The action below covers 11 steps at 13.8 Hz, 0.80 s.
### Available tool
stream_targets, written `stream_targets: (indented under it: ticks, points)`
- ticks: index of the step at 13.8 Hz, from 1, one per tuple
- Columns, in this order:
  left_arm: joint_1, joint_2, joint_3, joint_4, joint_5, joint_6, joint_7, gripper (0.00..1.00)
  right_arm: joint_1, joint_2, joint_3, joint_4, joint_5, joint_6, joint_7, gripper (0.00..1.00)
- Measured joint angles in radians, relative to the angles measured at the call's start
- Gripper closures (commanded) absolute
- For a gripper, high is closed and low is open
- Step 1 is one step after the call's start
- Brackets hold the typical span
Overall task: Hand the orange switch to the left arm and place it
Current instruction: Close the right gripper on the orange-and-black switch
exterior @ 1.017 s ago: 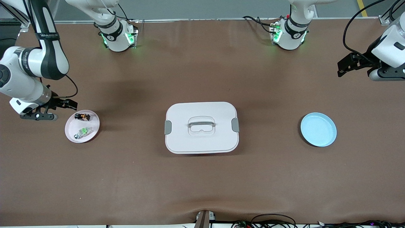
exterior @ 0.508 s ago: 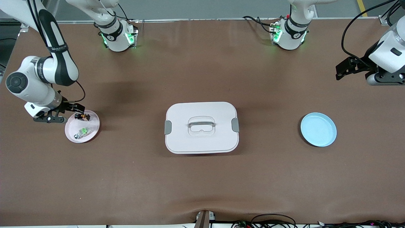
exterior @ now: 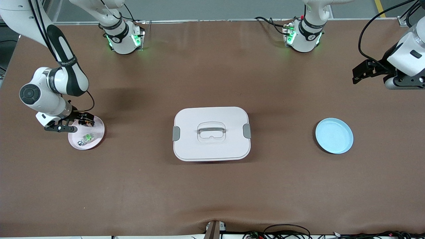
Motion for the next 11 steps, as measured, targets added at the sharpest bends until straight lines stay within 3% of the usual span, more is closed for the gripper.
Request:
stream_targets:
  ticks: [11]
  points:
    - [-0.001, 0.000, -0.006, -0.001, 0.000, -0.001, -0.001, 0.00, -0.002, 0.059, -0.001, 0.000, 0.000, 0.063, 0.000, 0.00]
